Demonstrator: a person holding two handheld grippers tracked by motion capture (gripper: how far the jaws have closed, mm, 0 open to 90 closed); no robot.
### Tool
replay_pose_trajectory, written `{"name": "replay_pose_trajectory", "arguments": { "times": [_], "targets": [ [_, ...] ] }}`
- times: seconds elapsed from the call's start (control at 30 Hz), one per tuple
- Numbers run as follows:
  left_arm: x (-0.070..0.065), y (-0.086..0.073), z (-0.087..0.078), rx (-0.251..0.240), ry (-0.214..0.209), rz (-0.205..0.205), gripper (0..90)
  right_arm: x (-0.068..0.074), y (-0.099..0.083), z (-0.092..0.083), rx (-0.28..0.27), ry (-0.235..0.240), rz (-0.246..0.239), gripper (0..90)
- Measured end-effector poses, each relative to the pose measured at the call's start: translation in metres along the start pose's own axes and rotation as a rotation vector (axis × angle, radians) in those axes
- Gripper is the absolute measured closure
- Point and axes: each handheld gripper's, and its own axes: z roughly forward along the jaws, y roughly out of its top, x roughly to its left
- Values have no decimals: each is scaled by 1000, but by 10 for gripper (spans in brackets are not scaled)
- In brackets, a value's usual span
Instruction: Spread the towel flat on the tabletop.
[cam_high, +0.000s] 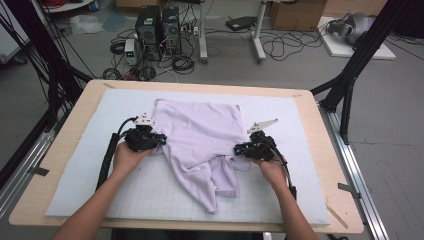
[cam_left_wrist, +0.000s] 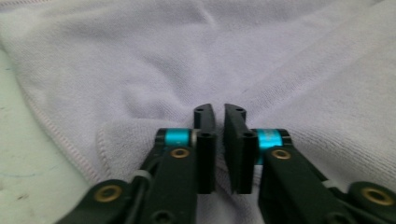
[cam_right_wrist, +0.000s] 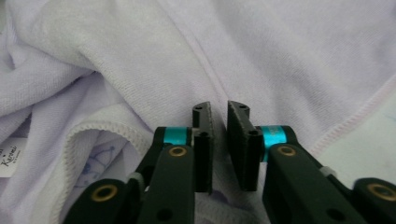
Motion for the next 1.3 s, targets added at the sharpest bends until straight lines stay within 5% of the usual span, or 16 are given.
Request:
{"name": "replay_pose_trajectory", "arguments": {
  "times": [0.17,0.3,0.57,0.67,0.8,1.0,1.3],
  "targets": [
    [-3,-3,-28,-62,-20,-2,668,14,1,-25,-71,-32,-42,697],
    [-10,-12,-40,-63,-53,13,634,34,-1,-41,-98,-38,-92,652],
    [-34,-22,-17,-3,-129,20,477,71,-1,-25,-76,-10,-206,538],
    [-40,-20,-5,-5,-131,37,542,73,2,-8,-18,-24,-232,560],
    [-44,-17,5,2,-158,68,884,67,0,7,62,-28,-248,798],
    [-33,-17,-8,-27,-142,22,897,58,-13,-12,72,-19,-201,847],
    [-29,-17,-20,-57,-135,9,893,47,-63,-49,100,-62,-124,849]
  ]
}}
